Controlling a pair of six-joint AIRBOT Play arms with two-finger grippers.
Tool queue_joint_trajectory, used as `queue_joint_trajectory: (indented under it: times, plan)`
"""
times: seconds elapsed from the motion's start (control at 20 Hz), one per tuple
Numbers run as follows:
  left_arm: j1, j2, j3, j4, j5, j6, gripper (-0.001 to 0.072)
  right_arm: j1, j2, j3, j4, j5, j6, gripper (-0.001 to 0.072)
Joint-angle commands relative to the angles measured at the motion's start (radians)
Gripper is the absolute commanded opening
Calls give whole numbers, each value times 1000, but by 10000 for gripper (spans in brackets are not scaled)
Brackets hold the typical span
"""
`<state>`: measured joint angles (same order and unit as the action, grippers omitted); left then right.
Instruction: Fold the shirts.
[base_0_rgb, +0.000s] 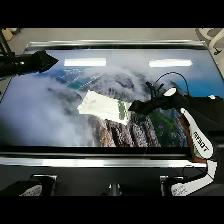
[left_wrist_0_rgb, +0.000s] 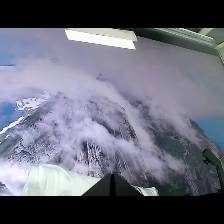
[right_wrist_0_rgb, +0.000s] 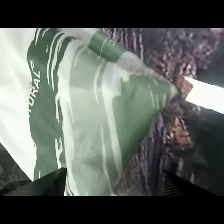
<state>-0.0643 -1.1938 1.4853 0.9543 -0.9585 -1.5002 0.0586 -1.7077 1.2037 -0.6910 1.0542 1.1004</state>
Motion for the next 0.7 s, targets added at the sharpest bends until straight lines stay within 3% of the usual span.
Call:
queue_joint_trajectory:
  times: [0.0,0.05,0.1,0.15,0.2,0.3,0.35,0.5,0.65]
  plan:
    - [0,0,0,0,-2,0,33,56,-30,-14,60,-61,7,609]
    - [0,0,0,0,-3,0,33,72,-37,-14,76,-70,6,604]
    - [0,0,0,0,-3,0,33,81,-39,-14,88,-77,5,494]
    - [0,0,0,0,-3,0,33,82,-39,-14,111,-78,5,186]
    - [0,0,0,0,-2,1,33,73,-37,-13,163,-77,-3,21]
    - [0,0,0,0,-1,5,33,24,-27,37,254,-31,-162,17]
    - [0,0,0,0,-1,17,33,-10,-13,86,249,14,-179,17]
    - [0,0,0,0,-3,27,33,-162,64,272,176,168,-166,17]
    - [0,0,0,0,-3,26,33,-361,160,424,-12,266,-34,17]
